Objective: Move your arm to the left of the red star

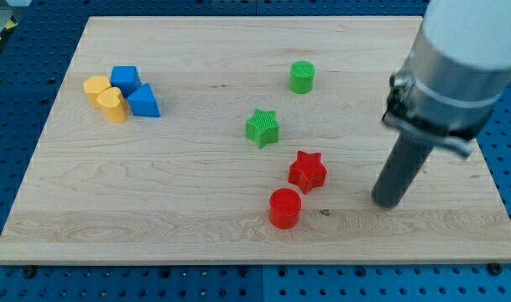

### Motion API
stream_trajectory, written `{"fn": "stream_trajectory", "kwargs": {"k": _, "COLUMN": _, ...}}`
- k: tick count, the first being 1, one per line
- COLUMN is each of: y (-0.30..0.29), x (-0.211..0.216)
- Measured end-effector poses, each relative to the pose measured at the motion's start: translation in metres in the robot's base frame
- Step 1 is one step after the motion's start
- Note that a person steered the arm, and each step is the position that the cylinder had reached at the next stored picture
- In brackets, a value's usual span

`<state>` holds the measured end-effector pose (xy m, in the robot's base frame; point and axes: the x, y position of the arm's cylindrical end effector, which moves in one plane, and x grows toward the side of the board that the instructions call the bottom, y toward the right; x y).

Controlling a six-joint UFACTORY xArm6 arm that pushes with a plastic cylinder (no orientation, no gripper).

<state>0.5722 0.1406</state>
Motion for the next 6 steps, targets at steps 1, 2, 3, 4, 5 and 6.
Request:
{"fn": "stream_trajectory", "kwargs": {"k": 1, "y": -0.042, "x": 0.045}}
{"fn": "stream_trajectory", "kwargs": {"k": 2, "y": -0.068, "x": 0.047}}
{"fn": "stream_trajectory", "kwargs": {"k": 3, "y": -0.164, "x": 0.047}}
{"fn": "stream_trajectory", "kwargs": {"k": 4, "y": -0.195, "x": 0.047}}
{"fn": "stream_trajectory", "kwargs": {"k": 5, "y": -0.195, "x": 0.008}}
{"fn": "stream_trajectory", "kwargs": {"k": 6, "y": -0.2, "x": -0.039}}
